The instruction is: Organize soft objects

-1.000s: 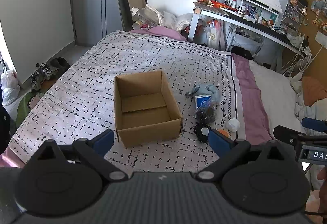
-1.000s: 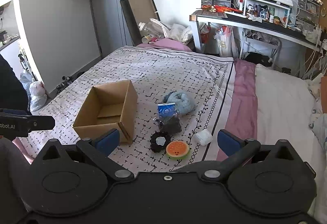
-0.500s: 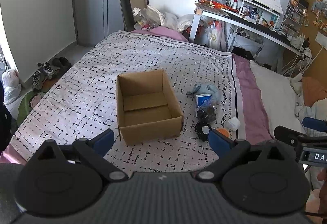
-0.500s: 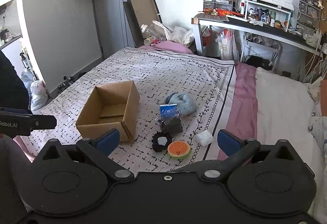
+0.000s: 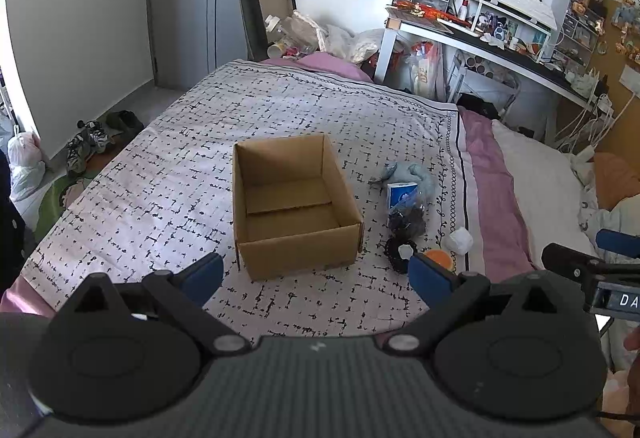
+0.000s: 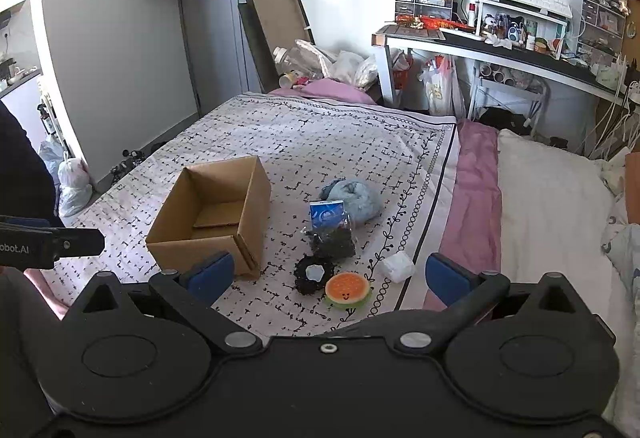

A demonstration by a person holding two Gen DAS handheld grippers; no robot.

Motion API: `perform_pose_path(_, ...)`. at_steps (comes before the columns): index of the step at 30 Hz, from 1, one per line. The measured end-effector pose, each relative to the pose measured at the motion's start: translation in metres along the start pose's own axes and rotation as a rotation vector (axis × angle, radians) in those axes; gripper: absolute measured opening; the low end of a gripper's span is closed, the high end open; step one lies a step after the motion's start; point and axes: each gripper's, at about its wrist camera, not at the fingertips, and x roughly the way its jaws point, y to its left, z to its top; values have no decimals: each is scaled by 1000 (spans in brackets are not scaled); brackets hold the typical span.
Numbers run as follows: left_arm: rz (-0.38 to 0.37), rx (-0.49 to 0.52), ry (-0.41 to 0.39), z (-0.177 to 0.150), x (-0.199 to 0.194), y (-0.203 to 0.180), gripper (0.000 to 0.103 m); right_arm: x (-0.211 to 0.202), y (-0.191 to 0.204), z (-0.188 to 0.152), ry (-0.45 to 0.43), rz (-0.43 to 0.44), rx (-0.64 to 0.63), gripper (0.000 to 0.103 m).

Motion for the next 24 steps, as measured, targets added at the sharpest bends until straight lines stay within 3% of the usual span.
perform_pose_path(24,-24,12,27,-4,8,-7,98,5,-2,-1,10,-9,-4,103)
